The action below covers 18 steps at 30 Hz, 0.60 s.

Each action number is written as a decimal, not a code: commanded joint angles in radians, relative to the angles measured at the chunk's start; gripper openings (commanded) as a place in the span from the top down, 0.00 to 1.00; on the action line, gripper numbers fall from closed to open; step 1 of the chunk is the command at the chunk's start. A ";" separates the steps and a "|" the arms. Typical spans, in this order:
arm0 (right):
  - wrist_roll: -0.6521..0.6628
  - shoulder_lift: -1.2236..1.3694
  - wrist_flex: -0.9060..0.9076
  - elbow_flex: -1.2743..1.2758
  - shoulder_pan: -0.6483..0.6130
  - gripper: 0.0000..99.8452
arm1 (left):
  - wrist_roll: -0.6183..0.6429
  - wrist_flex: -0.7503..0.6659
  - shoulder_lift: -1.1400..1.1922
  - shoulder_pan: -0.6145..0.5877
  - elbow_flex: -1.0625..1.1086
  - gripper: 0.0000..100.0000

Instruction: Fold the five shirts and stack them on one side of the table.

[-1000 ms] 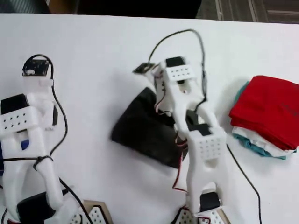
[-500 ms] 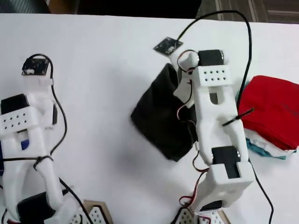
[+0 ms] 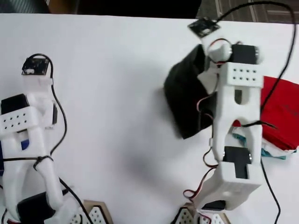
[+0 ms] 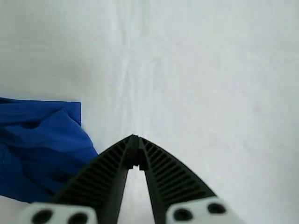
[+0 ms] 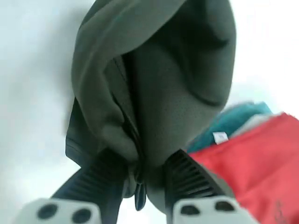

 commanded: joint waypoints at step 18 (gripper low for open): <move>-0.005 -0.065 -0.019 -0.143 0.242 0.98 | 0.000 -0.014 -0.034 -0.006 -0.005 0.97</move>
